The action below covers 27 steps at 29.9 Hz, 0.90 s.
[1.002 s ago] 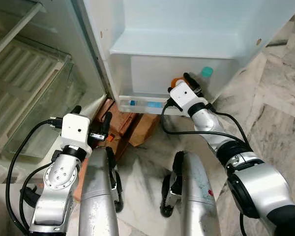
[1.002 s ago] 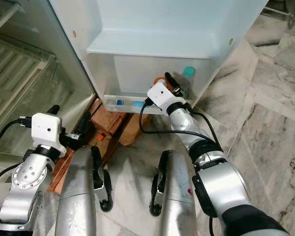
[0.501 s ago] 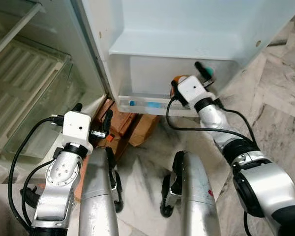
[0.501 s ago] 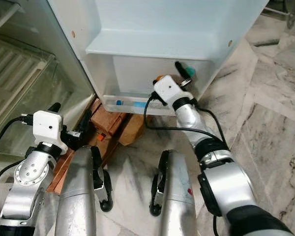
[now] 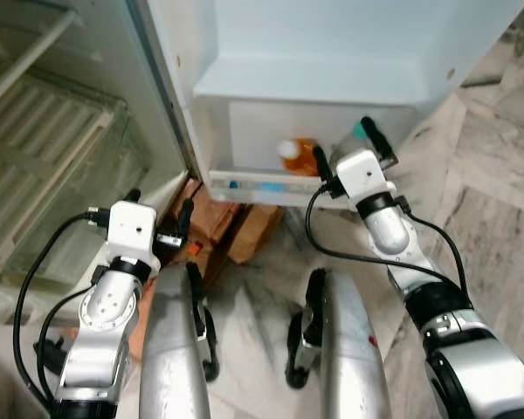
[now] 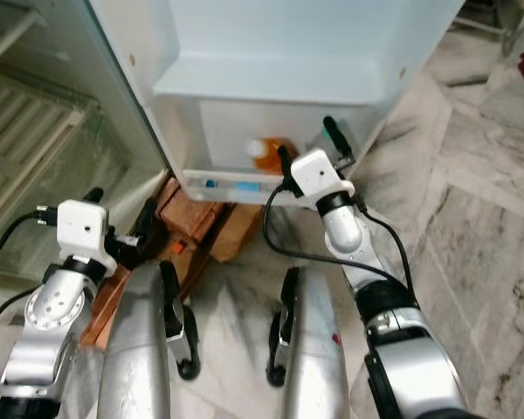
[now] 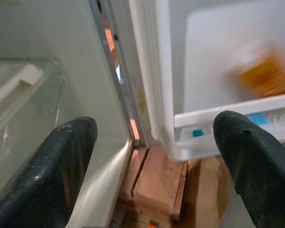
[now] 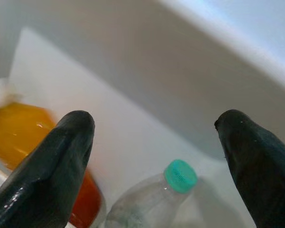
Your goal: Restocking fridge
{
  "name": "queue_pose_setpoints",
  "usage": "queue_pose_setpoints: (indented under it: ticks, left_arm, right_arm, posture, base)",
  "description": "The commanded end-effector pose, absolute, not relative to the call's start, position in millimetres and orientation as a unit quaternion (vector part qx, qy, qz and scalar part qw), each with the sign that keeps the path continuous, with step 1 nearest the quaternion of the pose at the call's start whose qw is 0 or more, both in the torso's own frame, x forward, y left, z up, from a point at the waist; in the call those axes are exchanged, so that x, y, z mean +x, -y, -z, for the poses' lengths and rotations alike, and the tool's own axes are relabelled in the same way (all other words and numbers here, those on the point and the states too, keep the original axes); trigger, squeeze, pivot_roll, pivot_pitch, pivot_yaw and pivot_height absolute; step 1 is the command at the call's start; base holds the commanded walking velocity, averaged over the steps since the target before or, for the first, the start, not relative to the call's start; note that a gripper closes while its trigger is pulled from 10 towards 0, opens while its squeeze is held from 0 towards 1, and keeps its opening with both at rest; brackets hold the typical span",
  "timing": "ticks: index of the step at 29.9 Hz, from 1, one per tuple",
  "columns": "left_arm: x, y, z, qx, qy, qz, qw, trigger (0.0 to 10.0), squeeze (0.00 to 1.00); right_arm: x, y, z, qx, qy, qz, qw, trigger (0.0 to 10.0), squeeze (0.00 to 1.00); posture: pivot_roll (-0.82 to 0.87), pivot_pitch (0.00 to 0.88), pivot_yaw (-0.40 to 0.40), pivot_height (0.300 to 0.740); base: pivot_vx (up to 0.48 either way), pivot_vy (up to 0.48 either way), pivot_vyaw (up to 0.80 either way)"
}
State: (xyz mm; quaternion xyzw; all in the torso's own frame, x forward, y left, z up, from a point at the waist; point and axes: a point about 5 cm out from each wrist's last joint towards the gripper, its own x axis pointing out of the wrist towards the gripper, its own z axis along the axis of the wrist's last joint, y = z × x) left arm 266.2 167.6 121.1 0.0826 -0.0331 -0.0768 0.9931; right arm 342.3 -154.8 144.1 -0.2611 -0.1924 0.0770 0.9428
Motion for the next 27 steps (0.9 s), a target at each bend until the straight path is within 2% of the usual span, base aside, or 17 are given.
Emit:
queue_pose_setpoints:
  ticks: [1, 13, 18, 20, 21, 22, 23, 27]
  left_arm:
    - [265, -167, -118, 0.086, 0.03, 0.076, 0.993, 10.0, 0.0]
    - [274, -167, -119, 0.087, 0.04, 0.081, 0.992, 10.0, 0.0]
    - [274, -166, -117, 0.086, 0.04, 0.081, 0.992, 10.0, 0.0]
    - [276, -165, -117, 0.082, 0.04, 0.08, 0.993, 10.0, 0.0]
    - [276, -164, -118, 0.079, 0.039, 0.08, 0.993, 10.0, 0.0]
    - [276, -164, -117, 0.077, 0.039, 0.08, 0.993, 10.0, 0.0]
    - [275, -164, -117, 0.075, 0.038, 0.079, 0.993, 10.0, 0.0]
    - [271, -163, -112, 0.069, 0.031, 0.082, 0.994, 10.0, 0.0]
  right_arm:
    - [337, 158, -139, -0.253, 0.183, -0.065, 0.948, 10.0, 1.0]
    - [311, 170, -133, -0.225, 0.168, -0.019, 0.96, 10.0, 1.0]
    - [293, 165, -124, -0.142, 0.132, -0.018, 0.981, 10.0, 1.0]
    - [280, 156, -121, -0.105, 0.118, -0.05, 0.986, 10.0, 1.0]
    - [273, 151, -121, -0.097, 0.116, -0.073, 0.986, 10.0, 0.64]
    - [268, 148, -121, -0.093, 0.115, -0.087, 0.985, 10.0, 0.64]
    - [264, 145, -121, -0.09, 0.116, -0.1, 0.984, 10.0, 0.0]
    - [252, 139, -122, -0.08, 0.113, -0.113, 0.984, 10.0, 0.0]
  posture:
    - [0.06, 0.172, 0.005, 0.561]
    - [0.05, 0.15, 0.012, 0.561]
    - [0.05, 0.124, 0.01, 0.561]
    - [0.03, 0.103, 0.017, 0.561]
    - [0.03, 0.095, 0.02, 0.561]
    - [0.02, 0.089, 0.023, 0.561]
    - [0.02, 0.08, 0.027, 0.561]
    - [0.01, 0.046, 0.029, 0.561]
  base:
    - [0.0, 0.0, 0.0]
    - [0.0, 0.0, 0.0]
    - [0.0, 0.0, 0.0]
    - [0.0, 0.0, 0.0]
    - [0.0, 0.0, 0.0]
    - [0.0, 0.0, 0.0]
    - [0.0, 0.0, 0.0]
    - [0.0, 0.0, 0.0]
